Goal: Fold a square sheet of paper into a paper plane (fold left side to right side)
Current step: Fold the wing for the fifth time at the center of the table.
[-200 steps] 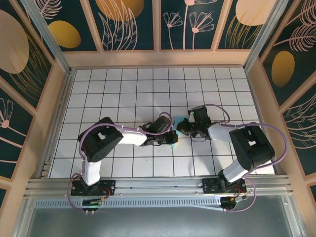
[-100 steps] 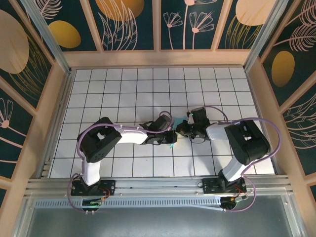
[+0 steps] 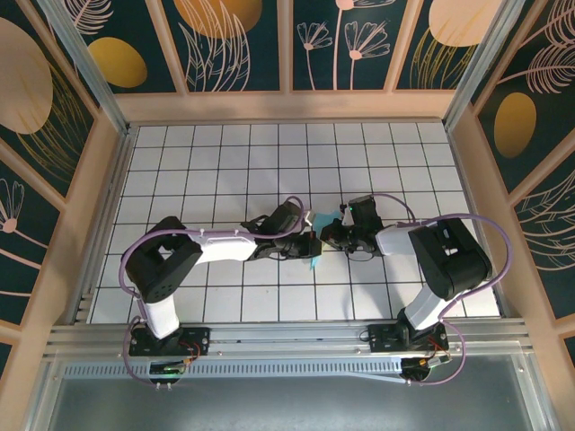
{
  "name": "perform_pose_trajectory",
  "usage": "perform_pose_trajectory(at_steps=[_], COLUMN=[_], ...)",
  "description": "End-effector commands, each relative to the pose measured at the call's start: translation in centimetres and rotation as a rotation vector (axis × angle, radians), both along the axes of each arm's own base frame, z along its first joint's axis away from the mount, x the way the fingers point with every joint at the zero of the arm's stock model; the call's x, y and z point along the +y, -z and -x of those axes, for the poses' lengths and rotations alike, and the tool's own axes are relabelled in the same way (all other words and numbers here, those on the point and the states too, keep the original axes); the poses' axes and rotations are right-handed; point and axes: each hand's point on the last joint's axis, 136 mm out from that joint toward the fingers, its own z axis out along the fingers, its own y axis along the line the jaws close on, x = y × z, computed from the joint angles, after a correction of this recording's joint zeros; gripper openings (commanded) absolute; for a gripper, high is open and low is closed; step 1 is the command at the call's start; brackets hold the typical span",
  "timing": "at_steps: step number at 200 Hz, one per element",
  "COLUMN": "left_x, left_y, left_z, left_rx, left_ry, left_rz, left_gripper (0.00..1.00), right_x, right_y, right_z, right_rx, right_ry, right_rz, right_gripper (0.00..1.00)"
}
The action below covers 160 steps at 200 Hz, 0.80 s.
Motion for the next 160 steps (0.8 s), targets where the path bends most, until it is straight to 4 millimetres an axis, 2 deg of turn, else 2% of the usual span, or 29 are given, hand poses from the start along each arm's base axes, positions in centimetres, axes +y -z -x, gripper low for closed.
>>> perform_pose_trajectory(at_steps=[1,89,160], left_x=[-0.5,-0.2,0.1], left_y=[0.3,2.8,3.8], left_z=[1.1,1.7,2.0], left_rx=[0.048,0.091,0.11], left_ry=[0.043,0.048,0.045], left_rz=[0.037,0.012,0.002], left_gripper=[0.04,0.03,0.03], right_x=[-2.3,-2.5,-2.5], right_y=[4.1,4.2,4.3], right_z=[3.5,3.4,3.3], right_rx=[0.168,0.167,0.165], right_ry=[0.011,0.014,0.012], right_rz=[0.123,0.139,0.143], right_gripper=[0.0,0.0,0.0])
